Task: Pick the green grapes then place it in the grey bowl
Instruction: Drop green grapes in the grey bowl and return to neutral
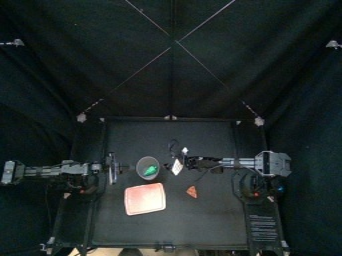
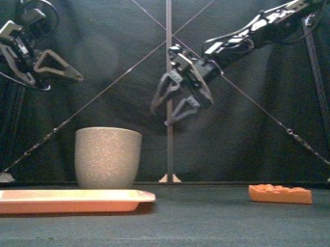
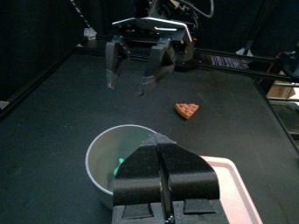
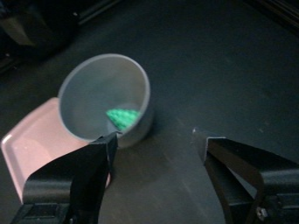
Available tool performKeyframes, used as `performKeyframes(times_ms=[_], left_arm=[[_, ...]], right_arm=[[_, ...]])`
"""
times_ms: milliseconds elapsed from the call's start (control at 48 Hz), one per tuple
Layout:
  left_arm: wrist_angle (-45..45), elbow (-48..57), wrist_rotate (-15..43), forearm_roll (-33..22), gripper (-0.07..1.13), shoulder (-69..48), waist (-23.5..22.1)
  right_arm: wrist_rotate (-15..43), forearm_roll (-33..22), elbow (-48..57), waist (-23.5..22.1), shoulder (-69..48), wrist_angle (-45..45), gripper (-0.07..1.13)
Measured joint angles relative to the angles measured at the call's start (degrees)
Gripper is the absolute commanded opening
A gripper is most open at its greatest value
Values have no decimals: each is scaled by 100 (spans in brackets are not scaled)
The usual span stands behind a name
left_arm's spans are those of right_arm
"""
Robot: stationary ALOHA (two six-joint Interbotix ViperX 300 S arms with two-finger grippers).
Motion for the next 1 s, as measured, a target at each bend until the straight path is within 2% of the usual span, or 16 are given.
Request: performKeyframes(times_ms=[333,729,1000], left_arm=[[0,114,9,0,7,0,53],[-88,105,9,0,7,0,88],[-88,105,9,0,7,0,105]], right_arm=[[-18,-923,1081,132,-949,-694,100],[-26,-1151,1881,404,-1898,-1415,100],[-26,-1362,2039,431,-2021,-1811,100]])
